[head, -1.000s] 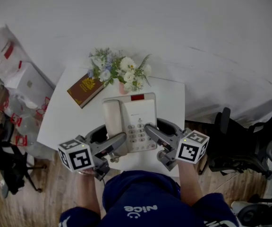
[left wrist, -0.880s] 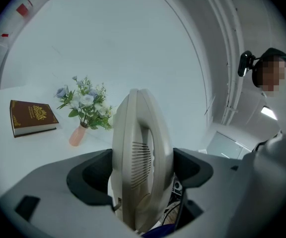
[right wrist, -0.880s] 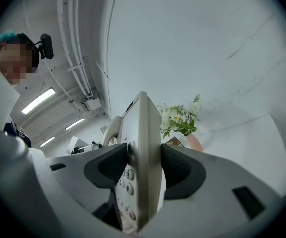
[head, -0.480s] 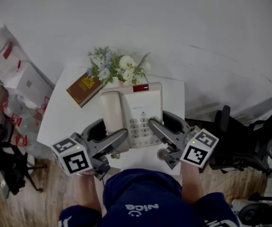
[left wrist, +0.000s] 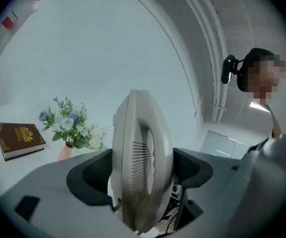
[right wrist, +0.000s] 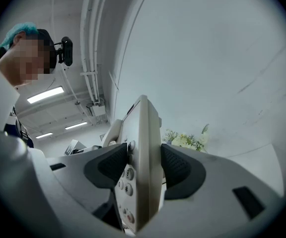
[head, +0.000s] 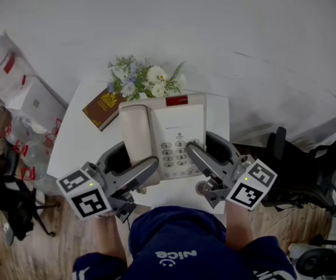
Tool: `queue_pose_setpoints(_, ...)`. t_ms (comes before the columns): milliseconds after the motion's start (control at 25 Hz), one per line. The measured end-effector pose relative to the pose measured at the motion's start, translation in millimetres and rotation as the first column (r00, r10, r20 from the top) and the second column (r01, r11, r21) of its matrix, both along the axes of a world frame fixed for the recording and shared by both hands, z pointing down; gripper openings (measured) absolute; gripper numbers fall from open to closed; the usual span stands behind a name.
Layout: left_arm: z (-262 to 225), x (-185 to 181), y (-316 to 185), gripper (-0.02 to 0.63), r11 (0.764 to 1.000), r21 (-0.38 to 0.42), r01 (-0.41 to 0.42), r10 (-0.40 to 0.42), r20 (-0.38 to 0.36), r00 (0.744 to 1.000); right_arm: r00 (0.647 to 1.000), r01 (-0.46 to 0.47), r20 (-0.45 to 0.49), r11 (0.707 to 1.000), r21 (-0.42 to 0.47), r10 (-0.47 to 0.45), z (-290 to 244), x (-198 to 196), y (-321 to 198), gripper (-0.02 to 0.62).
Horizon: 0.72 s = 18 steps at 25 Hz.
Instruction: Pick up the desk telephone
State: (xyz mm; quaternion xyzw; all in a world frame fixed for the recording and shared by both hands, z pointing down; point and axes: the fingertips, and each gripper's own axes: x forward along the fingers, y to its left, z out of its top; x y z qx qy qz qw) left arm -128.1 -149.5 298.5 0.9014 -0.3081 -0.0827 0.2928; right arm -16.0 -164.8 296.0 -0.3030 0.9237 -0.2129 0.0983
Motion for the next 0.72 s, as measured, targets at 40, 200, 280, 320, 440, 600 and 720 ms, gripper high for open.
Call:
queue_pose_setpoints(40,1.0,-0.2,0.1,0.383,1.000,-0.003,0.001,-0.001,0.000,1.000,1.000,0.000,-0.003,1.000,-0.001,0.000,0.9,-0.4,-0.2,0.230)
queue_pose_setpoints(200,3.9,-2.7,0.5,0.383,1.000,-0.004,0.011,-0.011,0.003,1.000,1.000,0.000,-0.003,1.000,-0.011,0.000,5.2,-2.9,-0.4,0.232)
queue_pose_setpoints(280,4.0,-3.7,0.9,0.383,1.000,0.000,0.012,-0.012,0.006,1.000,1.000,-0.002,0.003,1.000,-0.012,0.002,6.2,-3.7,0.3,0.232)
queue_pose_setpoints(320,3.7,-4.0,1.3,0.383,1.000,0.003,0.012,-0.012,0.007,1.000,1.000,-0.004,0.007,1.000,-0.010,0.004,6.3,-3.9,0.9,0.232)
queue_pose_setpoints(440,2.6,-4.0,1.8,0.383,1.000,0.008,0.011,-0.012,0.012,1.000,1.000,-0.006,0.010,1.000,-0.010,0.006,6.1,-3.8,1.8,0.232)
queue_pose_setpoints(600,3.2,-2.5,1.5,0.383,1.000,0.006,0.007,-0.007,0.017,1.000,1.000,-0.010,0.010,1.000,-0.008,0.010,7.0,-2.5,1.7,0.232)
queue_pose_setpoints(720,3.6,-1.9,2.2,0.383,1.000,0.008,0.003,-0.003,0.022,1.000,1.000,-0.013,0.012,1.000,-0.003,0.013,7.4,-1.8,2.7,0.232)
